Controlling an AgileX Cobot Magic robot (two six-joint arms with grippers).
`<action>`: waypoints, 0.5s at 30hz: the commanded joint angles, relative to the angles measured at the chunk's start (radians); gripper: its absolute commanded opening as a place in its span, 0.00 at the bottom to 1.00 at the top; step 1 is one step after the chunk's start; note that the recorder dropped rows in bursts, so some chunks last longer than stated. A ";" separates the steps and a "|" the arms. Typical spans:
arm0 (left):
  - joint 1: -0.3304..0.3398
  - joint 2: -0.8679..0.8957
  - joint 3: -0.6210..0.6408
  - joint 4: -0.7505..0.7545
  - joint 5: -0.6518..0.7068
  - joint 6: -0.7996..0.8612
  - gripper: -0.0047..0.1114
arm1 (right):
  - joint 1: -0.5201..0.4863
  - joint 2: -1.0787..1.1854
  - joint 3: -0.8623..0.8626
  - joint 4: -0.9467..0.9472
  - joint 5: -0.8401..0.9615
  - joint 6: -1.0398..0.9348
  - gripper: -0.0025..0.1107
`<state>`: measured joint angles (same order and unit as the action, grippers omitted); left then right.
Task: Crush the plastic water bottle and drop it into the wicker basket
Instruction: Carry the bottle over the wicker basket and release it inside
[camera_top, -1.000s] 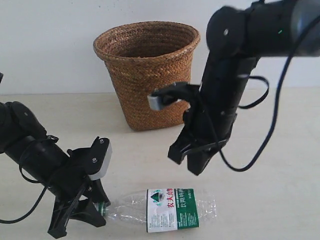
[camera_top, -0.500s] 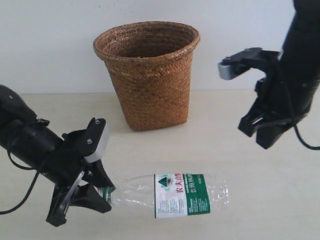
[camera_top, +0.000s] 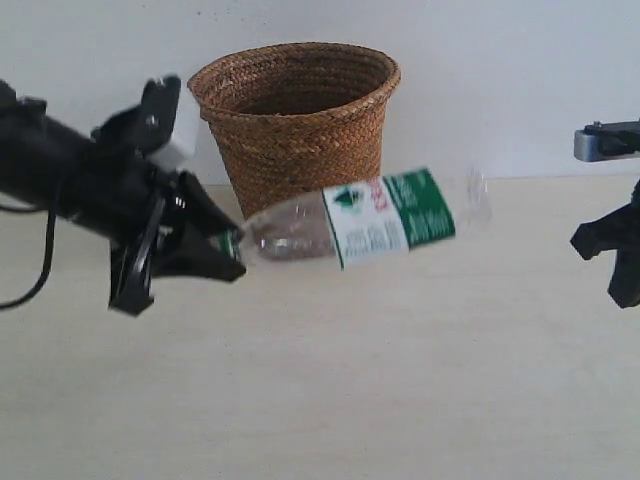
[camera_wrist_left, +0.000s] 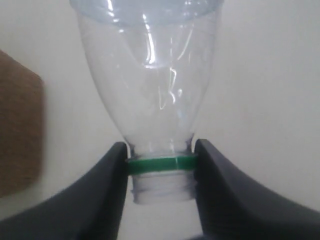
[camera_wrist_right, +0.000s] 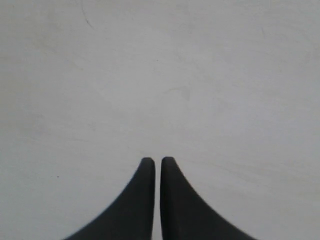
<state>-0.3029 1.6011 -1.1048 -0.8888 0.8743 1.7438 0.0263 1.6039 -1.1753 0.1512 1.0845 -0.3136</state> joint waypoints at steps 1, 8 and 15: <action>0.002 -0.018 -0.160 -0.028 -0.164 -0.209 0.08 | -0.006 0.007 0.005 0.132 -0.018 -0.095 0.02; 0.003 0.102 -0.369 -0.195 -0.539 -0.121 0.49 | -0.006 0.016 0.016 0.205 -0.040 -0.148 0.02; 0.000 0.205 -0.479 -0.213 -0.539 -0.120 0.78 | -0.006 0.016 0.016 0.207 -0.038 -0.160 0.02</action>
<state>-0.3006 1.7998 -1.5659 -1.0759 0.3421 1.6130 0.0263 1.6203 -1.1635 0.3515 1.0581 -0.4589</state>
